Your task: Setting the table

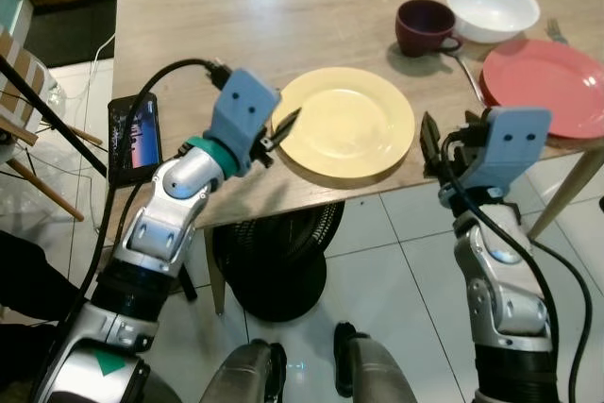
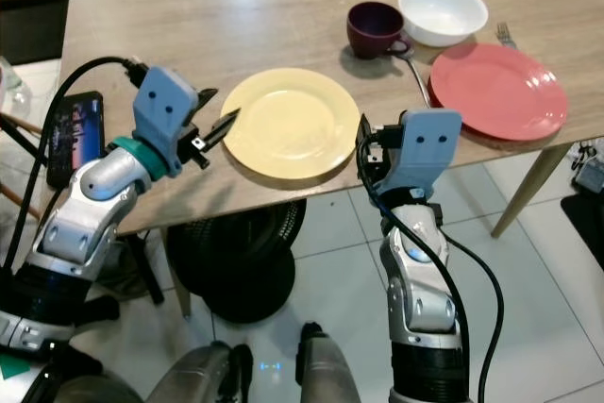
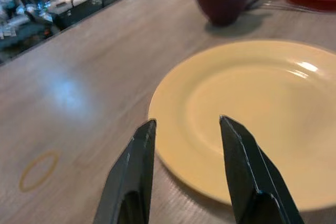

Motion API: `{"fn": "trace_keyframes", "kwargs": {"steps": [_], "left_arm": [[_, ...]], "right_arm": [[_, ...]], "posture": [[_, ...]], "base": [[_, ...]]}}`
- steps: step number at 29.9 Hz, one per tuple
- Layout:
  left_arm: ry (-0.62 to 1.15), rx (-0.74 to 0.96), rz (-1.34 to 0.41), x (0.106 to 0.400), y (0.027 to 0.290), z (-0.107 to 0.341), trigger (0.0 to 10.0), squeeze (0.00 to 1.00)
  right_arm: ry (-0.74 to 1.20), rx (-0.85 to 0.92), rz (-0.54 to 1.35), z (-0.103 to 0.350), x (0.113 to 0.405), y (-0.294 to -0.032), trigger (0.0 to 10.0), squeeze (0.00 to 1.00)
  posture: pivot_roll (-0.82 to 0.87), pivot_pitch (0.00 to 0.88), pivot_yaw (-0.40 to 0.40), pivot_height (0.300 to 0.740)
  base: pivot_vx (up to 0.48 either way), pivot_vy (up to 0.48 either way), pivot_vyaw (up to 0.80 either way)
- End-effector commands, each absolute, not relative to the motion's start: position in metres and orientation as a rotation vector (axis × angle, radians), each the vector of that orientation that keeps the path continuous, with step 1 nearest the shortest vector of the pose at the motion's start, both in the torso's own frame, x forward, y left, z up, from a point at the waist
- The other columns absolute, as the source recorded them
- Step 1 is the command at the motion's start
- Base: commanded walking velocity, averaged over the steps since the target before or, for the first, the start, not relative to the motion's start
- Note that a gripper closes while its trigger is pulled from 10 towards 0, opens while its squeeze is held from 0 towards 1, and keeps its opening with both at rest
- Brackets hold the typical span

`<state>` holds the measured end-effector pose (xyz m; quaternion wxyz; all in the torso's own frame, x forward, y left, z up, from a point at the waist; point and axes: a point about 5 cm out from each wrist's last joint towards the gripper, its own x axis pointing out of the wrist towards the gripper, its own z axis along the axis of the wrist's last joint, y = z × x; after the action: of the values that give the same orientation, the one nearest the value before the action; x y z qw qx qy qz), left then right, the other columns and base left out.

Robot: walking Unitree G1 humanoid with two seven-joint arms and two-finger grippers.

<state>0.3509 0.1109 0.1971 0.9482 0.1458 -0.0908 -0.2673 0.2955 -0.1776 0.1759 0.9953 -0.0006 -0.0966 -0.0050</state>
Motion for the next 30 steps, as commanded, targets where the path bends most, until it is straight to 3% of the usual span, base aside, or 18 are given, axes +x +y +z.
{"fn": "trace_keyframes", "kwargs": {"steps": [1, 9, 18, 23, 30], "left_arm": [[-0.105, 0.274, -0.523, 0.371, 0.12, 0.185, 10.0, 0.0], [-0.08, 0.303, -0.607, 0.379, 0.11, 0.185, 10.0, 0.0], [-0.062, 0.35, -0.74, 0.377, 0.093, 0.173, 10.0, 0.0], [-0.031, 0.322, -0.782, 0.373, 0.084, 0.157, 10.0, 0.0], [0.068, 0.258, -0.769, 0.365, 0.09, 0.129, 10.0, 0.0]], "right_arm": [[-0.107, 0.03, -0.025, 0.152, 0.295, -0.192, 10.0, 0.0], [-0.09, -0.001, 0.054, 0.144, 0.29, -0.188, 10.0, 0.0], [-0.094, -0.035, 0.011, 0.142, 0.29, -0.199, 10.0, 0.0], [-0.088, 0.01, -0.031, 0.138, 0.293, -0.2, 10.0, 0.0], [-0.093, 0.182, 0.021, 0.144, 0.303, -0.175, 10.0, 0.0]], "posture": [[-0.01, 0.087, 0.07, 0.74], [-0.04, 0.095, 0.081, 0.74], [-0.06, 0.116, 0.091, 0.74], [-0.07, 0.123, 0.095, 0.74], [-0.07, 0.136, 0.086, 0.74]], "base": [[0.0, 0.0, 0.0], [0.0, 0.0, 0.0], [0.0, 0.0, 0.0], [0.0, 0.0, 0.0], [0.0, 0.0, 0.0]]}}
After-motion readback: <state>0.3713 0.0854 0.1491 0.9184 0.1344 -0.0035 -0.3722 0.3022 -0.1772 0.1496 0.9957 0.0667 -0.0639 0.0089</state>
